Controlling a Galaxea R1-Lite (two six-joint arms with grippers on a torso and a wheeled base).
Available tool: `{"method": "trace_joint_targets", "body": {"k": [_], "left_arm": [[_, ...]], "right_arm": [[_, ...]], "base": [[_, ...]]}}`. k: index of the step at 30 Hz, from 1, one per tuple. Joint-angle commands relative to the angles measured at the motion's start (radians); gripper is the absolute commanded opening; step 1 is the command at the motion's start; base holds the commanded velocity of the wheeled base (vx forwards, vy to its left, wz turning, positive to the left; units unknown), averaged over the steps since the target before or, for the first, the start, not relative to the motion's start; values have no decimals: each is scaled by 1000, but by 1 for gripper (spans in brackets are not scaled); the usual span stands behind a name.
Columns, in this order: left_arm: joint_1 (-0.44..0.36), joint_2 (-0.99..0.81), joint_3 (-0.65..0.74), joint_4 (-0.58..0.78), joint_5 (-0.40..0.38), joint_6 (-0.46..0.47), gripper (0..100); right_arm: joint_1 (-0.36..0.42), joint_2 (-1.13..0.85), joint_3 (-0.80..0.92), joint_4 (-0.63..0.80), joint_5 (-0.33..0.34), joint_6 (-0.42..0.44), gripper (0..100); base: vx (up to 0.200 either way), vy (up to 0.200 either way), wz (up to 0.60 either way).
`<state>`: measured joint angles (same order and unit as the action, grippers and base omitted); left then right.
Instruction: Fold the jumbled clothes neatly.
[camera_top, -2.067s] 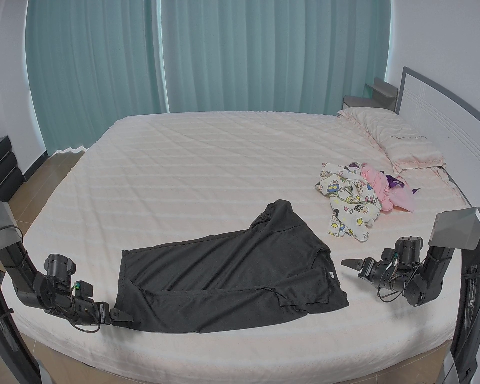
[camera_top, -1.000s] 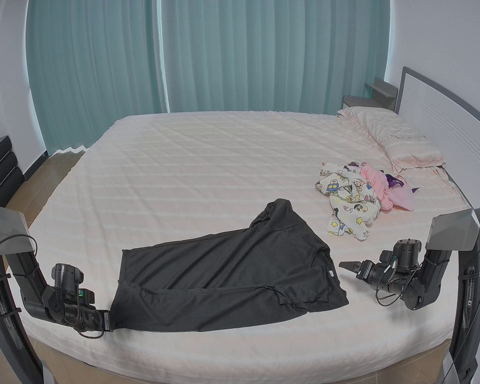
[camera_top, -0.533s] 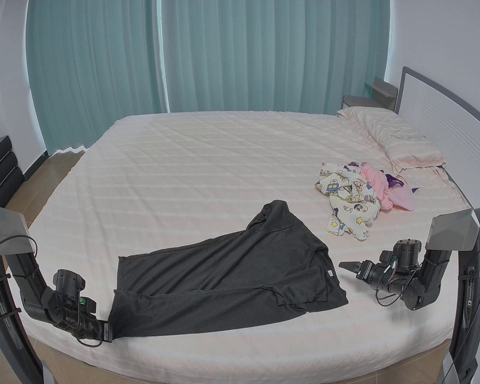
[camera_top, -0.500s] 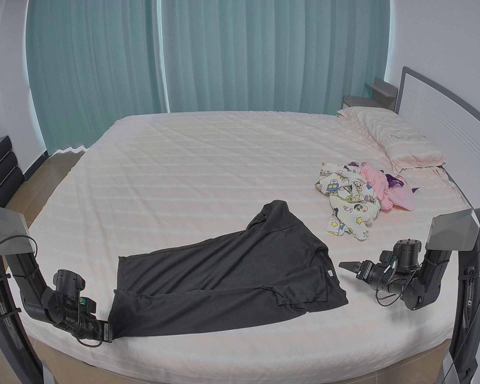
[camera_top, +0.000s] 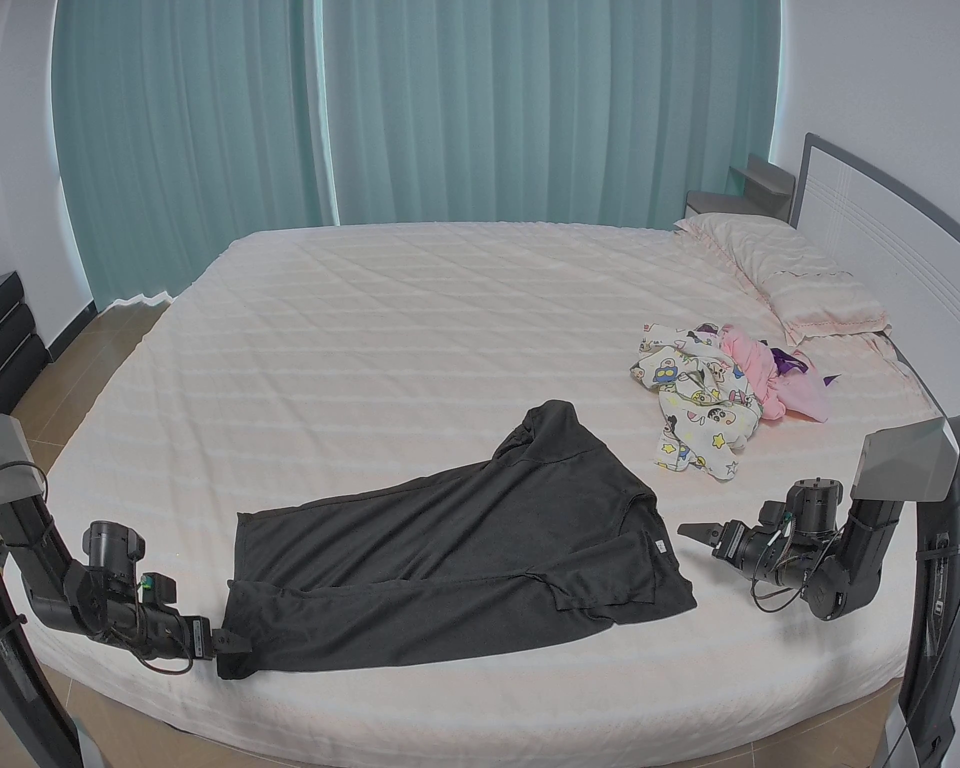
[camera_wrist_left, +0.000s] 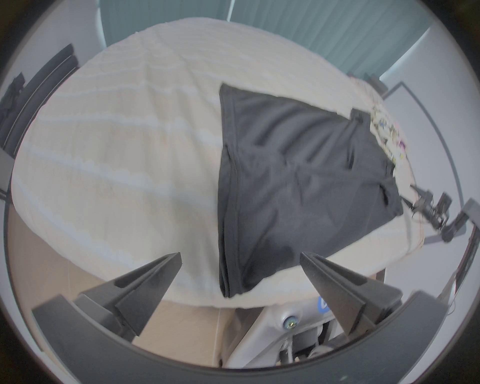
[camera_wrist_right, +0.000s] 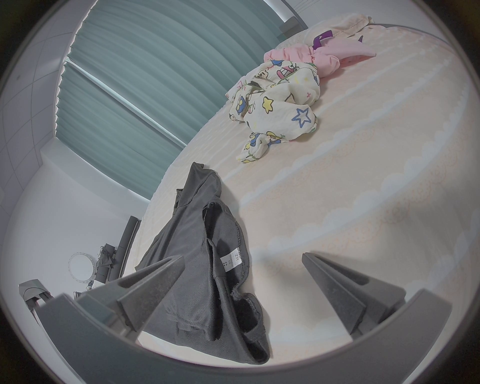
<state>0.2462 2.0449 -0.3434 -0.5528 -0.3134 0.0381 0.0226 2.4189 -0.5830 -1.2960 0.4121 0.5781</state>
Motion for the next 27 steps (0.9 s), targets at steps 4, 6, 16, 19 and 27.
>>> {"method": "trace_joint_targets", "body": {"k": [4,6,16,19,27], "left_arm": [[33,-42,-85,-9,-87,-119,100],[30,-42,-97,-4,-107,-127,100],[28,-22,-114,-12,-110,-145,100],[28,-14,-128,-13,-110,-156,100],[27,-12,-137,-15,-110,-195,100]], "right_arm": [[0,2,-1,0,1,0,100],[0,2,-1,0,1,0,100],[0,0,0,0,1,0,100],[0,2,0,0,1,0,100],[-1,2,0,-2,1,0,100]], "base": [[0,0,0],[0,0,0],[0,0,0],[0,0,0],[150,0,0]]}}
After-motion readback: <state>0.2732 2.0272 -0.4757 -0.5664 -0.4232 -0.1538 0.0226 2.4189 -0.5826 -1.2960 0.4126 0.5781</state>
